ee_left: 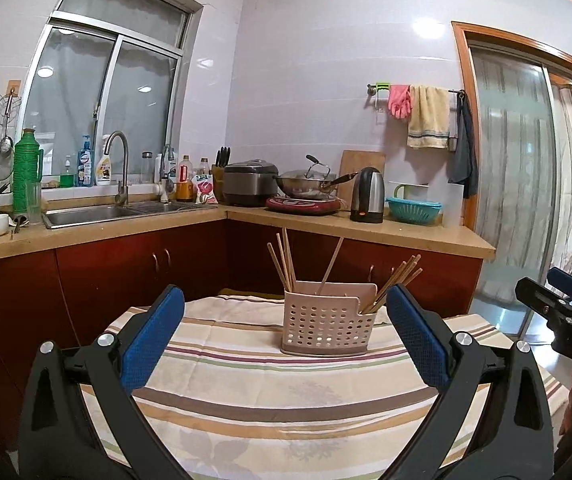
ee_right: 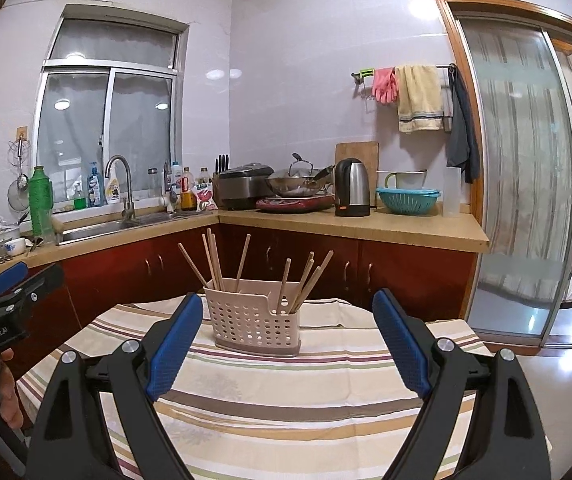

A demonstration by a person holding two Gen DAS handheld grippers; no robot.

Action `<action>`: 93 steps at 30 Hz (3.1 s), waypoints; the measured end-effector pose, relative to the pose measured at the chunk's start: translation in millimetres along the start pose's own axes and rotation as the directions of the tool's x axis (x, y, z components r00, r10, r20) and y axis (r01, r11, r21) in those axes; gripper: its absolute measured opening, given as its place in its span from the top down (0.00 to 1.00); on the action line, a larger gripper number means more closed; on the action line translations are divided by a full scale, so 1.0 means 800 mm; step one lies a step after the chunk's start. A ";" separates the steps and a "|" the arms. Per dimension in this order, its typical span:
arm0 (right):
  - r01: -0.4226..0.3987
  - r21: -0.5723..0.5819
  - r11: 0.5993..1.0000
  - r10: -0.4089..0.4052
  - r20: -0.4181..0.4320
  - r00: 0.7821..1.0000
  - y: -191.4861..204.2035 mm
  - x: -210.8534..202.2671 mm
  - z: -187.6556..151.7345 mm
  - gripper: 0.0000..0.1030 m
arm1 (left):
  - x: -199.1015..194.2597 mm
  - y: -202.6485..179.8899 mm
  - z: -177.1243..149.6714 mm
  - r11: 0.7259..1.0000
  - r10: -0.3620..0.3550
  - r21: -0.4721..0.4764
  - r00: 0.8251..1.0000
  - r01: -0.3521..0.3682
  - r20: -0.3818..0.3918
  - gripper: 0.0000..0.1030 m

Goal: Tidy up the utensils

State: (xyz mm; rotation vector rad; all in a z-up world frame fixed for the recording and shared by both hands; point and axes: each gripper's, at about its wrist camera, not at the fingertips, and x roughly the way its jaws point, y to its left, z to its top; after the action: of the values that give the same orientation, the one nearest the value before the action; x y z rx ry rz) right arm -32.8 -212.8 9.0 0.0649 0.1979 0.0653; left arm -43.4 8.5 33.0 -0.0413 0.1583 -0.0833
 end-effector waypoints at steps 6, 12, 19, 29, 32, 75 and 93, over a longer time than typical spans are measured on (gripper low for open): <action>-0.001 0.002 1.000 0.001 0.005 1.000 0.001 -0.004 -0.001 0.18 | -0.006 -0.001 -0.002 1.000 -0.002 -0.006 1.000 0.002 -0.001 0.04; 0.001 -0.002 1.000 -0.001 0.005 1.000 0.003 -0.007 -0.001 0.18 | -0.008 0.000 -0.003 1.000 0.001 -0.012 1.000 -0.001 -0.002 0.04; 0.000 -0.002 1.000 0.000 0.006 1.000 0.003 -0.007 -0.001 0.18 | -0.010 0.005 -0.002 0.999 -0.004 -0.035 1.000 0.004 -0.006 0.04; 0.000 -0.001 1.000 0.000 0.005 1.000 0.003 -0.007 -0.001 0.18 | -0.012 0.004 -0.002 1.000 0.003 -0.021 1.000 -0.003 -0.005 0.04; 0.002 -0.003 1.000 -0.001 0.005 1.000 0.004 -0.007 -0.001 0.18 | -0.011 0.005 -0.003 1.000 0.002 -0.024 1.000 -0.002 -0.009 0.04; 0.000 0.002 1.000 0.000 -0.017 1.000 0.009 0.000 -0.014 0.18 | 0.002 0.002 -0.011 1.000 0.022 0.020 0.999 -0.021 -0.036 0.04; 0.068 0.040 0.997 -0.063 -0.133 0.989 -0.042 0.080 -0.051 0.17 | 0.112 0.043 -0.049 0.995 0.097 0.004 0.978 -0.098 -0.186 0.04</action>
State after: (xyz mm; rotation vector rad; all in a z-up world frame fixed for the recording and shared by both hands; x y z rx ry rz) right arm 23.4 -239.2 -45.5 0.0981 0.3334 -0.0005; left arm 41.1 33.3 -21.5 -0.0306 0.3472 0.0120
